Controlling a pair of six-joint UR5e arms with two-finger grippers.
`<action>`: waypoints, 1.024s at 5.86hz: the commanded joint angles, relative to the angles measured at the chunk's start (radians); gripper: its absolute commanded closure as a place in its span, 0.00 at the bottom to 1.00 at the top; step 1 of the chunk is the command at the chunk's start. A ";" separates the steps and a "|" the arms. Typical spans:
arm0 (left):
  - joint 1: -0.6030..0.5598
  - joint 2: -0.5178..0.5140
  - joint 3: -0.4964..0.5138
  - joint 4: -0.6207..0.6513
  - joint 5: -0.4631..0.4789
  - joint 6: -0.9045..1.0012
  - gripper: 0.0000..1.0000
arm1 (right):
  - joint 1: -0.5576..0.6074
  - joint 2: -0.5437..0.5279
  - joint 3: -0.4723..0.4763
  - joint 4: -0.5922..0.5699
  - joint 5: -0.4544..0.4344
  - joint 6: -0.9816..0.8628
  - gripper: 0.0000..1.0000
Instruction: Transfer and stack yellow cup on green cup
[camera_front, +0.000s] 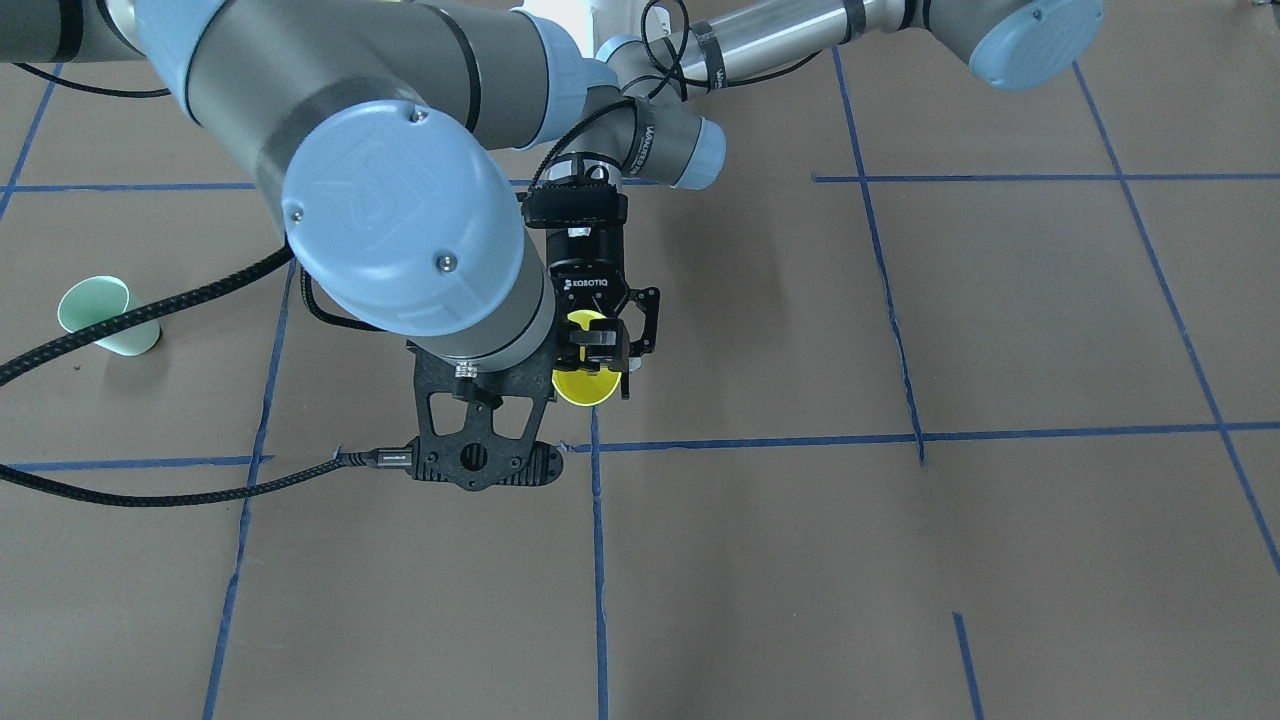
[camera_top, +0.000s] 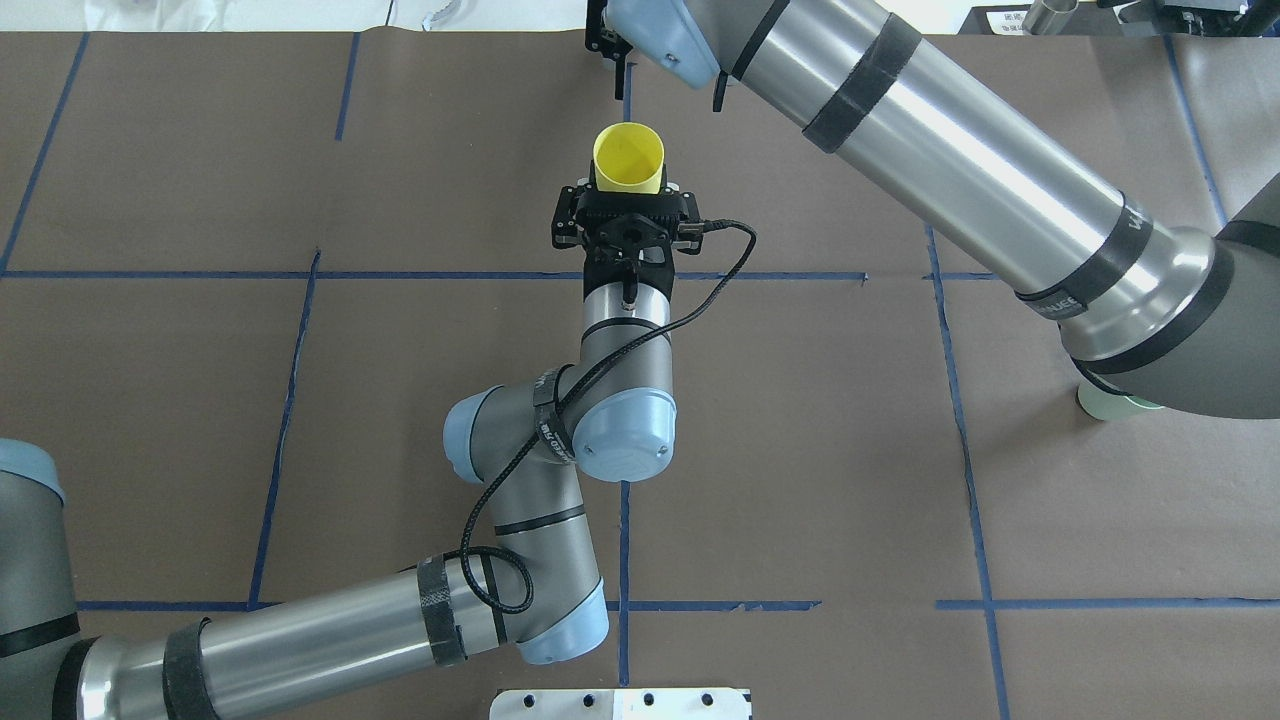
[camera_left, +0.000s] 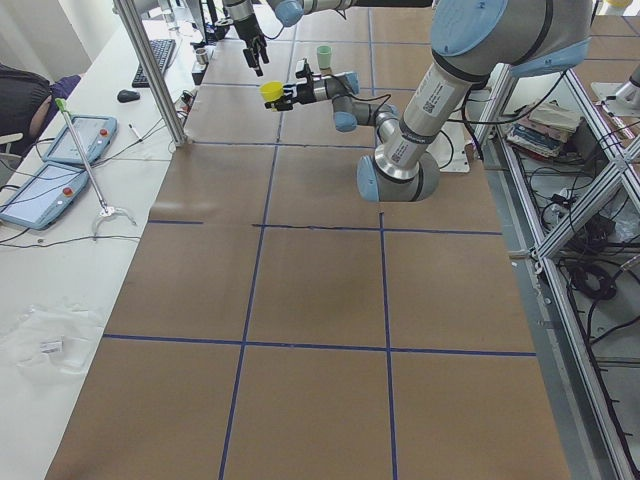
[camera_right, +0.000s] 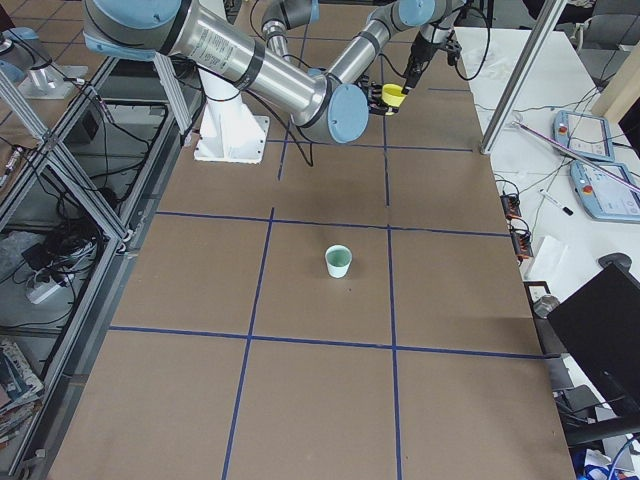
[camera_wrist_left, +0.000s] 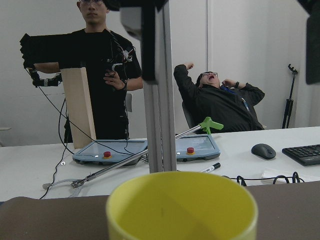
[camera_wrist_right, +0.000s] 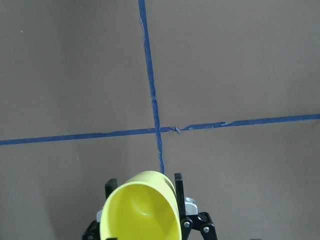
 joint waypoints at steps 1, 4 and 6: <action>0.000 0.002 -0.002 -0.008 0.000 0.000 0.58 | -0.059 -0.017 -0.004 -0.003 -0.056 0.000 0.14; 0.000 0.005 -0.003 -0.009 0.000 0.000 0.58 | -0.068 -0.031 -0.001 -0.003 -0.062 -0.005 0.22; 0.000 0.017 -0.006 -0.009 -0.002 0.000 0.58 | -0.063 -0.028 0.000 -0.002 -0.062 -0.012 0.32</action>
